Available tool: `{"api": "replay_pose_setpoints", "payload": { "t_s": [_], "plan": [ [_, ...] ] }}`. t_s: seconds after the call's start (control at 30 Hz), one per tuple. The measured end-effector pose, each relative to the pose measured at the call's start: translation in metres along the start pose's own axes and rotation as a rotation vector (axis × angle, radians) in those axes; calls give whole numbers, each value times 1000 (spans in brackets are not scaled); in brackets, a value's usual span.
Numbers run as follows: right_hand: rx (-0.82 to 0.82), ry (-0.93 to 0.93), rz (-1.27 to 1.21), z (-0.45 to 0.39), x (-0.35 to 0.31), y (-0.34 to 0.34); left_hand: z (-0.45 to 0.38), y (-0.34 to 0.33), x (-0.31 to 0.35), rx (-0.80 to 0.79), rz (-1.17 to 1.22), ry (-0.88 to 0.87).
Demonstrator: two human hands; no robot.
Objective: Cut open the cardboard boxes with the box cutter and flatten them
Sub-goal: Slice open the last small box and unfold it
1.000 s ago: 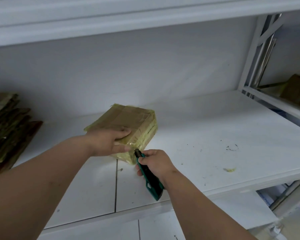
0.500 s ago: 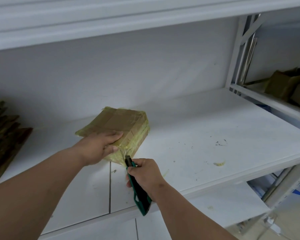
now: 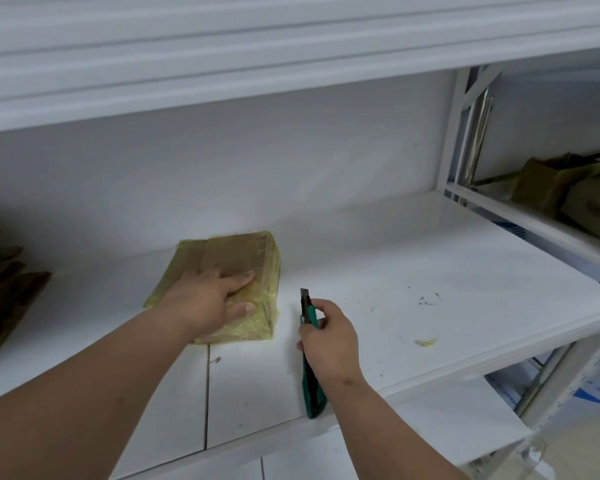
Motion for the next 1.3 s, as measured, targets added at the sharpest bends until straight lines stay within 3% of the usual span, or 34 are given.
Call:
{"api": "replay_pose_setpoints", "payload": {
  "t_s": [0.1, 0.23, 0.33, 0.63, 0.83, 1.3],
  "plan": [
    [-94, 77, 53, 5, 1, -5, -2, -5, -9, -57, 11, -52],
    [-191, 198, 171, 15, 2, -16, 2, -8, -6, -19, 106, -46],
    [-186, 289, 244, 15, -3, -17, 3, -7, -5, -11, 219, -79],
    [-199, 506, 368, 9, -20, -24, 3, 2, 0, -40, 244, -115],
    [-182, 528, 416, 3, -22, -30, -3, 2, -2, -77, 309, -105],
    [-294, 427, 666, -1, -9, -33, 3, -2, 5, -20, 200, -87]
  ]
}}
Point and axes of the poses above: each hand's wrist, its own z-axis away from the middle knuckle, its own y-axis out of the back of the hand, x = y × z, the point moved 6 cm from there along -z, towards the middle knuckle, and after that the axes turned 10 degrees about y, right-handed, at the moved point
